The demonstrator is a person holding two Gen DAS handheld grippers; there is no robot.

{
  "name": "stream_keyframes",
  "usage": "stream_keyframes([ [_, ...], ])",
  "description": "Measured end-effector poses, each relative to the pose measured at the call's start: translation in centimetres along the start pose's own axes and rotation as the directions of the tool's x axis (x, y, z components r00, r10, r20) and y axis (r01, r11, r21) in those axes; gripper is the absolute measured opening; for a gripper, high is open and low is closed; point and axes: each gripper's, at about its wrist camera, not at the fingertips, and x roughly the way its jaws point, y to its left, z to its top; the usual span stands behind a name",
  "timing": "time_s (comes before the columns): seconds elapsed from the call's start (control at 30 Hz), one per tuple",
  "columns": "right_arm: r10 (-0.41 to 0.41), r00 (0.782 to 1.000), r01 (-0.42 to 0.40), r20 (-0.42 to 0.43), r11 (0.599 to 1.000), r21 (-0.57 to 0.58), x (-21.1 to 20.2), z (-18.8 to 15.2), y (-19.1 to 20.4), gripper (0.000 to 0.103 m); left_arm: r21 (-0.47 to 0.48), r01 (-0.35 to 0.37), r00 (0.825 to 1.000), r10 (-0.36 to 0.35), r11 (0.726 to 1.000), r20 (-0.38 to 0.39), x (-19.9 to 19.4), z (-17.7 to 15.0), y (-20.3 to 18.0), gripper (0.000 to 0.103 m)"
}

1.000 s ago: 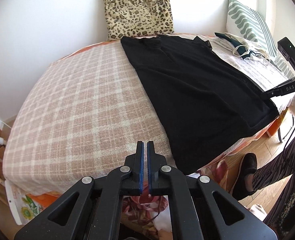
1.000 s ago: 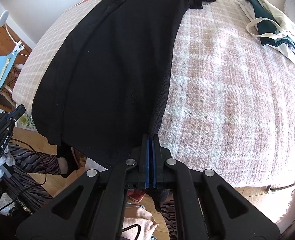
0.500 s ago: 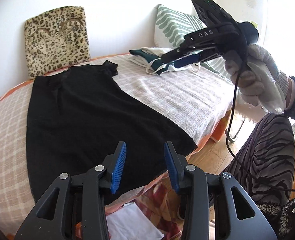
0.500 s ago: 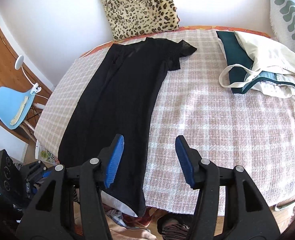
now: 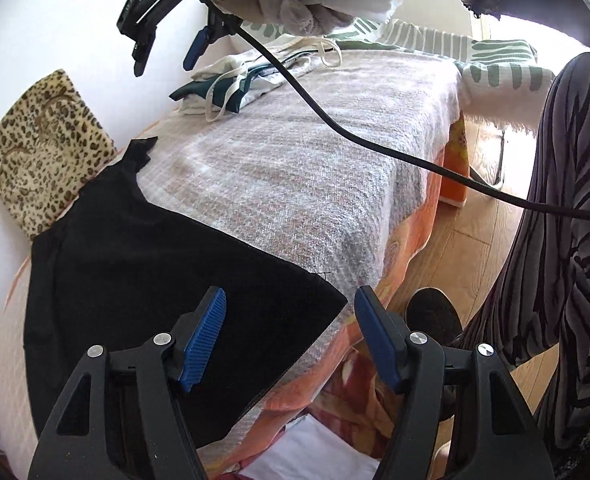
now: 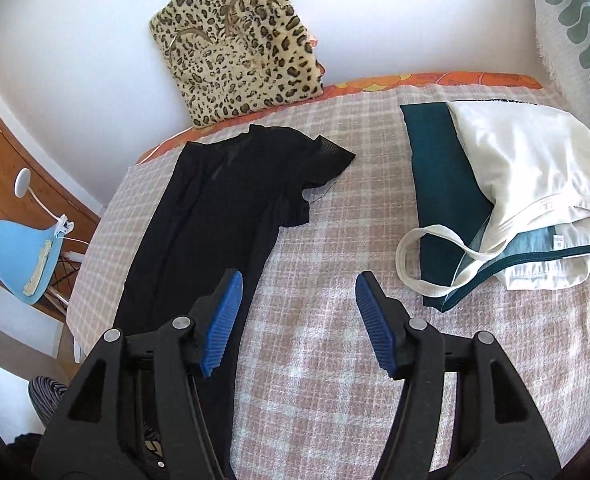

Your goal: Fold small clothes

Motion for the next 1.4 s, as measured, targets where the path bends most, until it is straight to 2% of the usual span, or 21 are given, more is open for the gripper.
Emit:
stream_keyframes([
  [0.1,0.017,1.0,-0.017,-0.011,1.0,0.011,2.1,1.8,-0.2,0.063,-0.009,-0.025,1.0,0.025,1.0,0.014,0.4,0.0,0.2,0.065],
  [0.17,0.029,0.999,-0.028,-0.022,0.999,0.024,3.8,3.0,-0.4,0.064,-0.043,-0.016,0.999,0.018,0.999,0.029,0.3,0.1,0.9,0.045],
  [0.23,0.029,0.999,-0.028,-0.026,0.999,0.04,5.5,4.2,-0.5,0.065,-0.082,0.026,0.999,-0.022,0.996,0.048,0.0,0.1,1.8,0.031],
  [0.27,0.031,0.999,-0.03,-0.029,0.998,0.051,6.3,4.7,-0.7,0.065,-0.1,0.059,0.997,-0.052,0.993,0.062,-0.2,0.1,2.2,0.018],
  [0.3,0.03,0.999,-0.028,-0.032,0.998,0.062,7.3,5.3,-1.0,0.065,-0.114,0.086,0.994,-0.077,0.99,0.076,-0.4,0.1,2.6,0.013],
  [0.37,0.011,0.999,-0.009,-0.035,0.997,0.074,9.2,6.4,-1.4,0.065,-0.138,0.11,0.991,-0.098,0.984,0.092,-0.6,0.2,3.2,0.009],
  [0.53,-0.034,0.999,0.038,-0.037,0.992,0.118,13.9,9.2,-3.0,0.065,-0.261,0.199,0.977,-0.17,0.944,0.13,-1.2,0.3,5.4,0.006],
  [0.7,-0.102,0.994,0.107,-0.044,0.984,0.144,17.9,11.4,-4.0,0.065,-0.348,0.229,0.969,-0.177,0.909,0.173,-2.4,-0.1,7.5,0.005],
  [0.83,-0.125,0.99,0.132,-0.061,0.984,0.122,20.2,11.6,-3.9,0.065,-0.419,0.246,0.965,-0.183,0.874,0.185,-2.7,-0.9,8.8,0.005],
  [0.87,-0.137,0.989,0.143,-0.063,0.984,0.108,20.6,11.6,-3.7,0.061,-0.435,0.253,0.964,-0.189,0.864,0.185,-2.7,-1.2,9.1,0.005],
  [0.93,-0.171,0.983,0.175,-0.063,0.983,0.055,21.0,11.5,-2.7,0.046,-0.452,0.254,0.965,-0.19,0.855,0.183,-2.5,-1.5,9.4,0.005],
  [1.0,-0.168,0.982,0.17,-0.081,0.985,0.024,21.4,11.7,-2.0,0.01,-0.459,0.258,0.964,-0.193,0.851,0.183,-2.4,-1.7,9.5,0.005],
  [1.13,-0.194,0.979,0.194,-0.063,0.981,-0.02,21.0,12.5,0.0,0.008,-0.476,0.265,0.962,-0.196,0.839,0.189,-2.6,-2.5,10.0,0.004],
  [1.4,-0.181,0.983,0.18,-0.018,0.983,-0.034,18.5,15.3,5.5,0.006,-0.547,0.253,0.964,-0.158,0.798,0.215,-4.1,-5.2,12.2,0.004],
])
